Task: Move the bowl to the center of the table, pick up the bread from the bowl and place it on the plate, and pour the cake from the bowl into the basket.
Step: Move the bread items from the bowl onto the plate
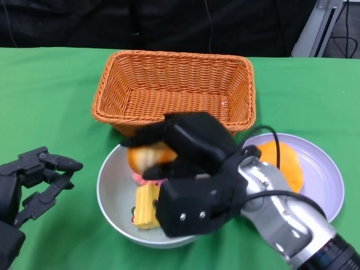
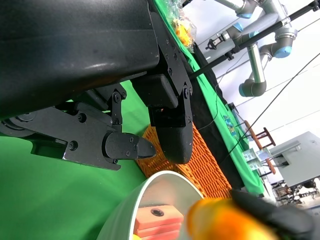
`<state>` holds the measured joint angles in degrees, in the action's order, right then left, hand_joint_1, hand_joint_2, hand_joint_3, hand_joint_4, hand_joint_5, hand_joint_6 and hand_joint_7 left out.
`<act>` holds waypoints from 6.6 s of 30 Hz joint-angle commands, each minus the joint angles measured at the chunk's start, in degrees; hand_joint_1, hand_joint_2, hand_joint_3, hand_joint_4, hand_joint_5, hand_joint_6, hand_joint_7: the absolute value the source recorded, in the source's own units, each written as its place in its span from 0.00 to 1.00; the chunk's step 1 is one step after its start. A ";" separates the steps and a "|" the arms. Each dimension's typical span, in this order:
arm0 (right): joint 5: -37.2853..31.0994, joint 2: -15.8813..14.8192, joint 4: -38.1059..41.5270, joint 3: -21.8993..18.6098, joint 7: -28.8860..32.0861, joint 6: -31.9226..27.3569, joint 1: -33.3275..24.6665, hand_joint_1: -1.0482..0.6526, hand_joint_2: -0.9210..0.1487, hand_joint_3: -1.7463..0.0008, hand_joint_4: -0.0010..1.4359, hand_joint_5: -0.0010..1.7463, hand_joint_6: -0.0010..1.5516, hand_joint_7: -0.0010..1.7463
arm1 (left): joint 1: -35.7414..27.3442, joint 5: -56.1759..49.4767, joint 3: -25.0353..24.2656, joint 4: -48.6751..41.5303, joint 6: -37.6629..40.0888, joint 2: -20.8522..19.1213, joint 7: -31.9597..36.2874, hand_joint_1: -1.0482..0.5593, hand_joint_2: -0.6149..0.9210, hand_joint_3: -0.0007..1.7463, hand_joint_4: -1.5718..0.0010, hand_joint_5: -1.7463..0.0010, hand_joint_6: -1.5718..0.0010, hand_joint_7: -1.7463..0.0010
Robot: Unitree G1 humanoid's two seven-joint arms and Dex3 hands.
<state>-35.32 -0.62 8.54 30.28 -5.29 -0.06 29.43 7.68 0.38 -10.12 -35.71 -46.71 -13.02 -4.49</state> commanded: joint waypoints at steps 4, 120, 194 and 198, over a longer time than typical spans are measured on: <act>9.80 -0.08 -14.61 -7.91 -10.27 -12.59 -3.86 0.52 0.00 0.95 0.62 0.64 0.76 0.02 | -0.20 -0.45 -0.49 -0.06 0.04 -0.83 0.83 0.61 1.00 0.17 0.46 0.33 0.42 0.56; -13.52 -15.14 3.16 -7.92 18.69 -6.39 -19.85 0.43 0.00 0.99 0.52 0.29 0.60 0.00 | 1.50 1.03 -0.95 -4.06 -0.70 -2.72 -0.71 0.61 1.00 0.15 0.45 0.33 0.39 0.59; -6.79 -14.41 -6.43 -13.69 12.89 -10.06 -19.74 0.25 0.00 0.93 0.08 0.02 0.10 0.02 | 1.31 1.49 -0.69 -4.15 0.64 -3.72 -3.72 0.62 1.00 0.15 0.45 0.31 0.40 0.56; -0.14 -13.76 -9.59 -16.69 9.37 -8.82 -20.00 0.26 0.00 0.93 0.09 0.03 0.11 0.02 | 1.32 1.57 -0.60 -4.08 0.60 -3.67 -3.87 0.61 1.00 0.15 0.45 0.32 0.40 0.56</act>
<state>-37.89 -14.48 0.59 15.42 5.31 -9.66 9.84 9.44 1.56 -10.47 -40.38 -46.51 -15.80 -8.13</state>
